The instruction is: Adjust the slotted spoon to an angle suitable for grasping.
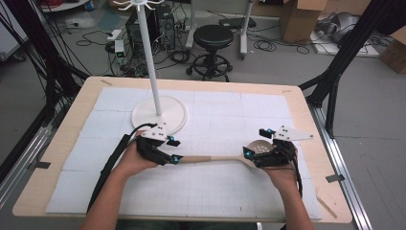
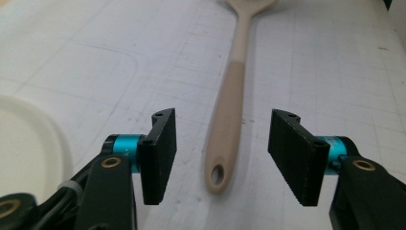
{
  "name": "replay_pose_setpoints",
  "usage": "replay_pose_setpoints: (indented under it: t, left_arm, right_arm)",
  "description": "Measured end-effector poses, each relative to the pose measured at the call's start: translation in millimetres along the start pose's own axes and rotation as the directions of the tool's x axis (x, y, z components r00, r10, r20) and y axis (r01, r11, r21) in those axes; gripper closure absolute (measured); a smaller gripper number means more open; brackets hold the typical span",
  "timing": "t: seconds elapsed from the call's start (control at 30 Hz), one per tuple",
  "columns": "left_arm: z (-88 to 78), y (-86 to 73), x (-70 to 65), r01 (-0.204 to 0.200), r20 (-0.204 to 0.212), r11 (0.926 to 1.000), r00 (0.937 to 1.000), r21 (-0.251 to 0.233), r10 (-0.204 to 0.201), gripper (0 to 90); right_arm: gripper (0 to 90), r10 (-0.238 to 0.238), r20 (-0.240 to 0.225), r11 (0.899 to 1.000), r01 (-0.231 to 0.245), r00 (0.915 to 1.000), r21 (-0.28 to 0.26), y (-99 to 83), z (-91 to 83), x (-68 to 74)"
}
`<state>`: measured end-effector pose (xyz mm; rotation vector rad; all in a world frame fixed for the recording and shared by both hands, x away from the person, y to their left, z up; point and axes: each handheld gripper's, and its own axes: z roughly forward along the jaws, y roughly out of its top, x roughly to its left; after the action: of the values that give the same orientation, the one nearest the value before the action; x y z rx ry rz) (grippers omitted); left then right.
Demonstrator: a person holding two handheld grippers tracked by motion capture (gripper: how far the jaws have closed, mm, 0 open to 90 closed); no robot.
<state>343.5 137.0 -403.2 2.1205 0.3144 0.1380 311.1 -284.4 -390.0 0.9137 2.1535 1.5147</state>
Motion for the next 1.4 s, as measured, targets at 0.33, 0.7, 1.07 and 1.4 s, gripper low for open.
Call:
replay_pose_setpoints:
  t: [0.33, 0.7, 1.07, 1.4]
  left_arm:
    - [-52.2, -30.0, 5.4, 0.102, -0.064, 0.9801, 0.9913, -0.170, -0.115, 32.2]
    - [-81.2, -34.7, 8.1, 0.112, -0.110, 0.9494, 0.9825, -0.293, -0.150, 16.6]
    - [-86.6, -32.6, 4.1, 0.094, -0.103, 0.9423, 0.9857, -0.321, -0.133, 6.9]
    - [-91.3, -31.6, 2.0, 0.090, -0.102, 0.9342, 0.9858, -0.345, -0.133, 5.7]
  right_arm:
    - [1.1, -0.002, 0.002, 1.000, 0.002, 1.0000, 0.005, 0.7, -0.4, 1.9]
    - [1.1, 0.000, -0.003, 1.000, 0.000, 1.0000, -0.002, 4.6, 1.8, 2.2]
    - [1.1, -0.013, -0.009, 1.000, 0.013, 0.9999, -0.007, 8.1, 4.8, 6.0]
    - [1.1, -0.009, -0.018, 1.000, 0.009, 0.9998, -0.015, 8.0, 0.9, 5.8]
